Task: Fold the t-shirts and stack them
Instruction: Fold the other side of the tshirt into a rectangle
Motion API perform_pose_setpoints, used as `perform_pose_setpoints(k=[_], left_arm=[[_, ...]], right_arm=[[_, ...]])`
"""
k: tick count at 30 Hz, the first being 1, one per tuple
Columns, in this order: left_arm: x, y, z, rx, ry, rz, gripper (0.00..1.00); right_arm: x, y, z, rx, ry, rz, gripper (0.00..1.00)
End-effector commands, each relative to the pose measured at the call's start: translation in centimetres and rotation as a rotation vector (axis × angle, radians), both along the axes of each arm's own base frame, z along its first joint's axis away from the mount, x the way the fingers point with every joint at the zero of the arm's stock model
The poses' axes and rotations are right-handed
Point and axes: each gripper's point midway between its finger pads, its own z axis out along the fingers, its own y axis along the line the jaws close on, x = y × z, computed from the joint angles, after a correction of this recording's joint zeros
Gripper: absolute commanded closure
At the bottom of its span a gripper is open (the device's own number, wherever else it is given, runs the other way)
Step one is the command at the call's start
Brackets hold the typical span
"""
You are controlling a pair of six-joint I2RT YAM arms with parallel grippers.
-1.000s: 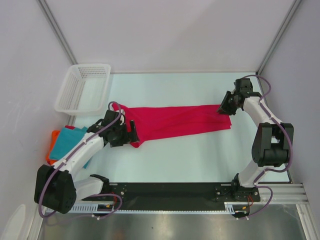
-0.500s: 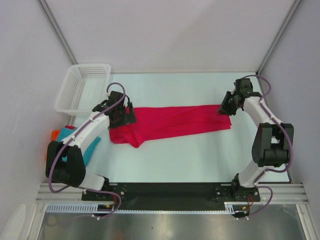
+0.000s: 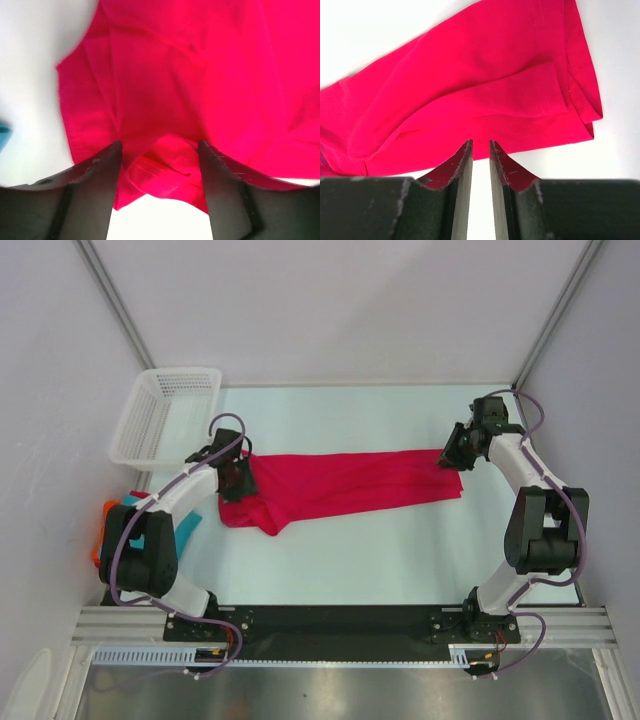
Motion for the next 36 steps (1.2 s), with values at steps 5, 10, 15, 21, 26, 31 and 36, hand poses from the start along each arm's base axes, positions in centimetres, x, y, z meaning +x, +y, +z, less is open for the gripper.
perform_pose_setpoints(k=[5, 10, 15, 21, 26, 31, 36], left_arm=[[-0.7, -2.1, -0.4, -0.126, -0.009, -0.046, 0.99], [-1.0, -2.1, 0.4, -0.128, -0.035, -0.046, 1.0], [-1.1, -0.9, 2.6, -0.078, -0.073, -0.023, 1.0], [-1.9, 0.4, 7.2, -0.041, -0.169, 0.003, 1.0], [-4.2, 1.5, 7.5, -0.013, -0.168, 0.019, 1.0], [-6.4, 1.7, 6.1, -0.021, -0.144, 0.024, 1.0], [-6.7, 1.0, 4.7, -0.048, -0.096, -0.002, 0.8]], right_arm=[[0.4, 0.2, 1.3, -0.004, -0.044, 0.021, 0.75], [0.4, 0.4, 1.4, 0.0, -0.045, 0.026, 0.75], [0.5, 0.6, 1.4, 0.003, -0.05, 0.033, 0.76], [0.6, 1.1, 1.1, 0.014, -0.044, 0.04, 0.76], [0.6, 1.4, 0.8, 0.013, -0.04, 0.047, 0.76], [0.6, 1.4, 0.6, 0.013, -0.037, 0.047, 0.75], [0.6, 1.4, 0.6, 0.013, -0.035, 0.045, 0.75]])
